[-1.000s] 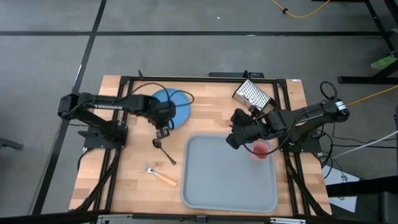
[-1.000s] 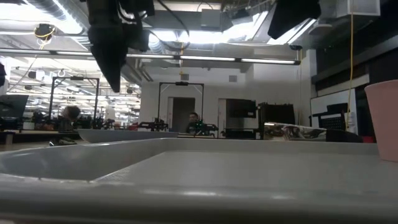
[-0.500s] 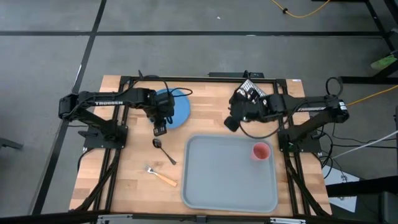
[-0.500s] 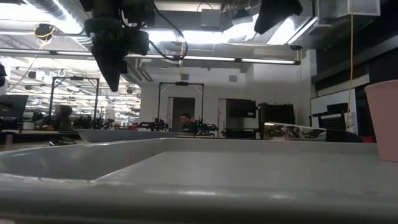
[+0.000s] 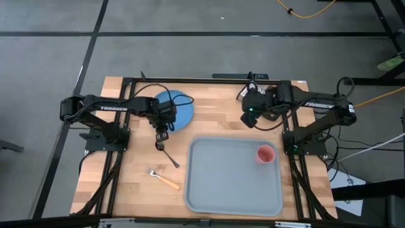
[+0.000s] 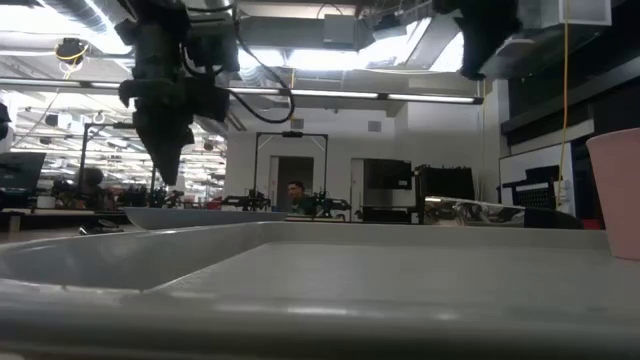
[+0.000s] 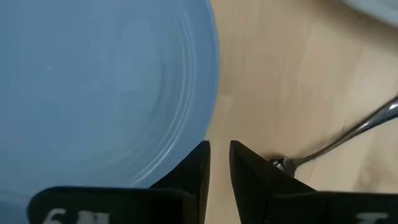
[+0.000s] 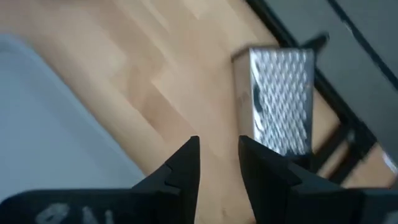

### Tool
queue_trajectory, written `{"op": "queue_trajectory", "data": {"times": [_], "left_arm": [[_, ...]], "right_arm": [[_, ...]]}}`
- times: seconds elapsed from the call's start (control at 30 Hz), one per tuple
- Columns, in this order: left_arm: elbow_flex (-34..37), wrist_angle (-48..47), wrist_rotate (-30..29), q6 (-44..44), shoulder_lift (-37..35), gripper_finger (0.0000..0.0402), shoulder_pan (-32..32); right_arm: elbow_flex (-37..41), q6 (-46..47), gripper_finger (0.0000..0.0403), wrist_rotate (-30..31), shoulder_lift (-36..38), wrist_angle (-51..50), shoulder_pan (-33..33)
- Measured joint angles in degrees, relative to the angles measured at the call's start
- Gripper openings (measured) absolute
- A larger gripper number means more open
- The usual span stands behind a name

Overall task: Pick and place plate/cup/fork/spoon on tray
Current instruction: Put the blue plate on the center of the gray tray

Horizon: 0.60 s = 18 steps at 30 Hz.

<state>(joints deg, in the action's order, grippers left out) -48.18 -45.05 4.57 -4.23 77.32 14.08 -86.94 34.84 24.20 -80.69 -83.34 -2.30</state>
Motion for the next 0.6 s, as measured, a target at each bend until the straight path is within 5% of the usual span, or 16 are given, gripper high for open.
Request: {"op": "queue_trajectory", "data": {"times": [0.27,0.6], "left_arm": [[4.2,5.9,-1.0,4.8,0.0,0.0055,-1.9],[4.9,9.1,-5.6,9.4,0.0,0.0055,-3.4]], "right_arm": [[0.0,3.2,0.0115,-9.2,5.8,-6.4,2.6],[0.0,10.0,0.0115,-3.9,15.9,-6.7,7.2]]}}
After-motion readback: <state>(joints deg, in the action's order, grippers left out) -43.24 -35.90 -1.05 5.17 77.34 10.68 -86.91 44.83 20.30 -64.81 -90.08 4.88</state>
